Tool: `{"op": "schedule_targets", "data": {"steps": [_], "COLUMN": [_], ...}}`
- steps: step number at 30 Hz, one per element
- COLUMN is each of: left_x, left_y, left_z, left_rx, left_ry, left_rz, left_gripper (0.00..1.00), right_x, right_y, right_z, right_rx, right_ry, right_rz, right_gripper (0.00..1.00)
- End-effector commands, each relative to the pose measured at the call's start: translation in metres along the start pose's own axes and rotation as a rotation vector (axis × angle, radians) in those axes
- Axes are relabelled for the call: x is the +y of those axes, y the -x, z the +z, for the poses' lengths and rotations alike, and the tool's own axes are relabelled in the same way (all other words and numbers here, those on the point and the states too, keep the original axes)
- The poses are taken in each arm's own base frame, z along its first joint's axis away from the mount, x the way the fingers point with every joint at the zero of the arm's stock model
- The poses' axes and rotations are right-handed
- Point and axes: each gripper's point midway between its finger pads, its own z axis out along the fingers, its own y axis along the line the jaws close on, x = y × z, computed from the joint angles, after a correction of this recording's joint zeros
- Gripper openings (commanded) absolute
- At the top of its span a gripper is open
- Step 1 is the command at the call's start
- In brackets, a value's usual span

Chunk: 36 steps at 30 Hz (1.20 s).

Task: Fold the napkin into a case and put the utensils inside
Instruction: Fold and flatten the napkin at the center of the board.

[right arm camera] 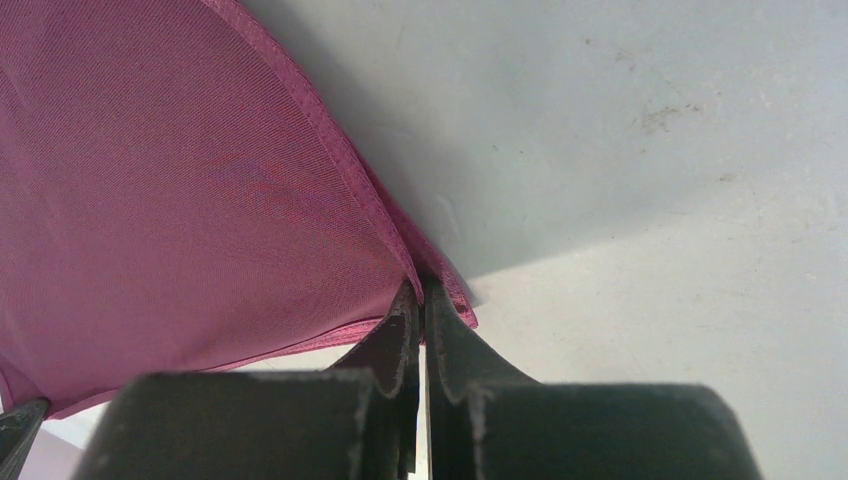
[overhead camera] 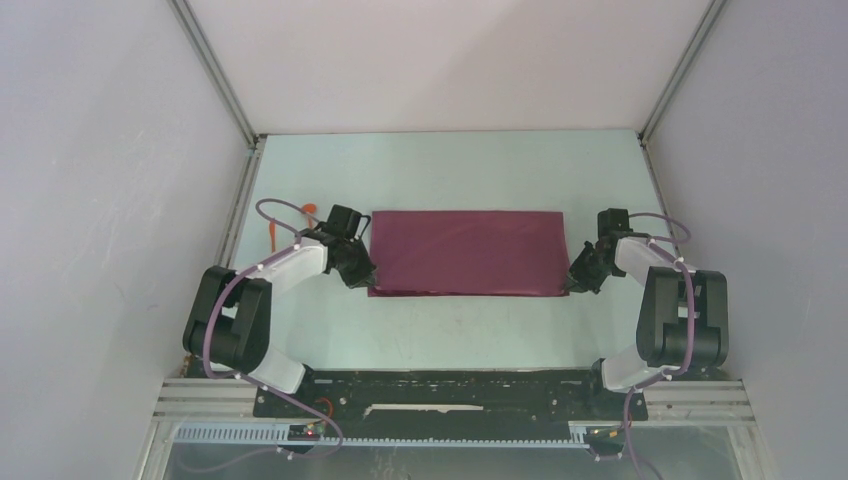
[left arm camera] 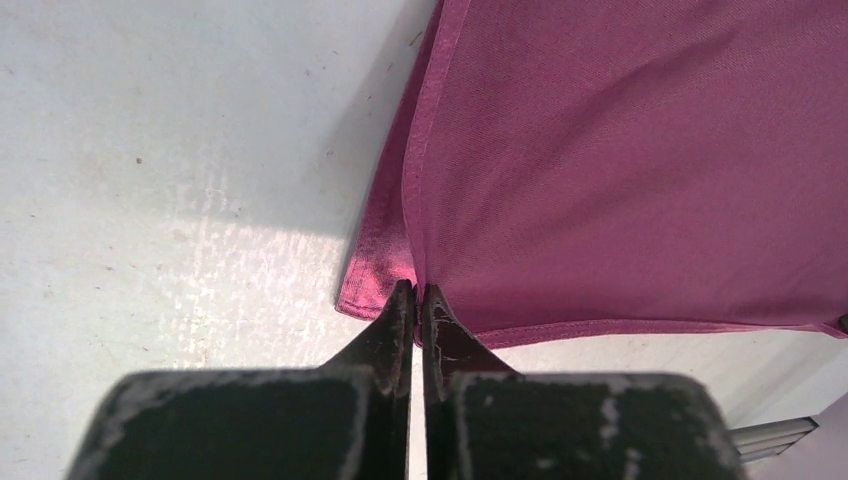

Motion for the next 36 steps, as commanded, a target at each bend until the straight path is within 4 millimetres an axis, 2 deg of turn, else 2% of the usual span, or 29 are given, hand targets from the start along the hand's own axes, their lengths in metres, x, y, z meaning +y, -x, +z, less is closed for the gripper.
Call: {"op": "schedule_targets", "data": {"steps": [1,16,21,22,24,28,30,32,34,36], "left_x": [0.011,0.019,0.024,0.023,0.019,0.015,0.014,0.016,0.011,-0.003], "left_y": [-0.001,-0.006,-0.005,-0.004,-0.003,-0.004,-0.003,0.001,0.009,0.012], "left_z": [0.004,0.015,0.016,0.015,0.012,-0.006,-0.022,-0.043,-0.064,-0.073], "left_rx": [-0.012,0.019,0.006,0.002,-0.001,-0.018,-0.041,-0.079,-0.131,-0.15], "left_ry": [0.051,0.087,0.107,0.105,0.087,0.058,0.052,0.058,0.032,-0.036], "left_rz": [-0.008,-0.013,-0.017,-0.017,-0.014,-0.022,-0.013,0.006,0.027,0.045], "left_gripper": [0.0,0.0,0.0,0.01,0.12,0.35,0.41,0.46,0.5,0.52], "right_x": [-0.003,-0.003,0.001,0.002,0.005,0.001,0.001,-0.002,0.005,0.023], "right_y": [0.002,0.001,-0.001,0.0,-0.003,-0.001,0.0,0.003,0.006,0.007], "right_z": [0.002,0.005,0.005,0.005,0.001,-0.025,-0.042,-0.059,-0.074,-0.081], "right_rx": [-0.021,-0.011,-0.002,-0.005,0.001,-0.06,-0.1,-0.143,-0.184,-0.2], "right_ry": [-0.021,-0.019,0.002,0.006,0.02,-0.031,-0.054,-0.083,-0.066,0.011], "right_rz": [-0.033,-0.037,-0.05,-0.052,-0.052,-0.033,-0.037,-0.051,-0.088,-0.13], "right_gripper": [0.0,0.0,0.04,0.07,0.18,0.38,0.53,0.61,0.71,0.79]}}
